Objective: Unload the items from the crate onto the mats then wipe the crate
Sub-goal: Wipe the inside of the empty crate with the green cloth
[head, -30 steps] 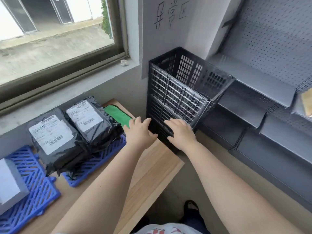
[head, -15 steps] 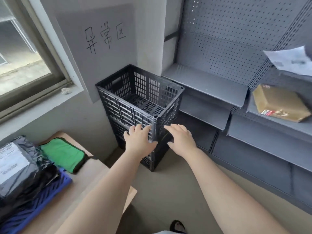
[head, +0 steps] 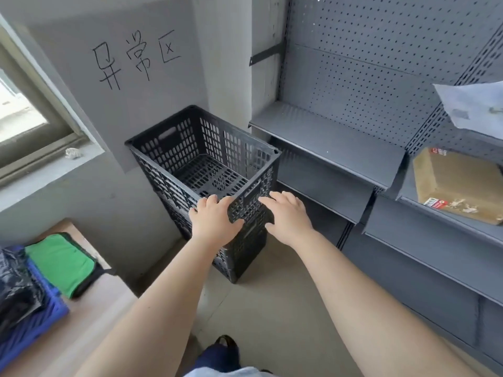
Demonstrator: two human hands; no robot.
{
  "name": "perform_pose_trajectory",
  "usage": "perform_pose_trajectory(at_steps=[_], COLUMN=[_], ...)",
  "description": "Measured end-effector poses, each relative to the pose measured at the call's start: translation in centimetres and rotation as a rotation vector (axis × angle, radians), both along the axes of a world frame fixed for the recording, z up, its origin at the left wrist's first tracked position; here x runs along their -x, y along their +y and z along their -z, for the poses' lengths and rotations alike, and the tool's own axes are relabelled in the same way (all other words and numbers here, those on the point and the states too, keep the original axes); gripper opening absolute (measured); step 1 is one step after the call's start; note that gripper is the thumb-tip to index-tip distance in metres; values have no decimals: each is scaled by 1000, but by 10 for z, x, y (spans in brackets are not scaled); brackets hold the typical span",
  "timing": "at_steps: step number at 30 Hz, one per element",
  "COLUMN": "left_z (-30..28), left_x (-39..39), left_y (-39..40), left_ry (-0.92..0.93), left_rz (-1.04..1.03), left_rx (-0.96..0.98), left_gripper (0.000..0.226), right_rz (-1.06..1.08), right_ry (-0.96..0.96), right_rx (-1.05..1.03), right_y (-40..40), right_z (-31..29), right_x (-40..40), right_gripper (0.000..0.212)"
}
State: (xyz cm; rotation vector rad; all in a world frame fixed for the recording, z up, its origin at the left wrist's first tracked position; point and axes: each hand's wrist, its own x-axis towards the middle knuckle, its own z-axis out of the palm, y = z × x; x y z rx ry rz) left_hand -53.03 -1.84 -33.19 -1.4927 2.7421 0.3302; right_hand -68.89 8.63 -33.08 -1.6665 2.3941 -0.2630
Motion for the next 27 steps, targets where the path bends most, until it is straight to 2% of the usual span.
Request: perform_pose_trajectory(at_steps=[12, 17, 21, 27], left_z=[31, 42, 51, 59], left_x=[5, 4, 13, 27], left_y=[-132, -183, -212, -233], left_ry=[31, 54, 66, 22], left_rz=[-204, -320, -395, -489], left_rx=[-87, -139, -150, -170], left_gripper=[71, 66, 64, 69], right_rz=[-144, -121, -28, -140], right_ry=[31, 54, 73, 101], right_rx=[-107, -132, -69, -116], right_y=[-137, -191, -237, -300], right_z=[22, 18, 11, 19], right_x=[31, 58, 84, 111], right_gripper=[63, 61, 56, 59])
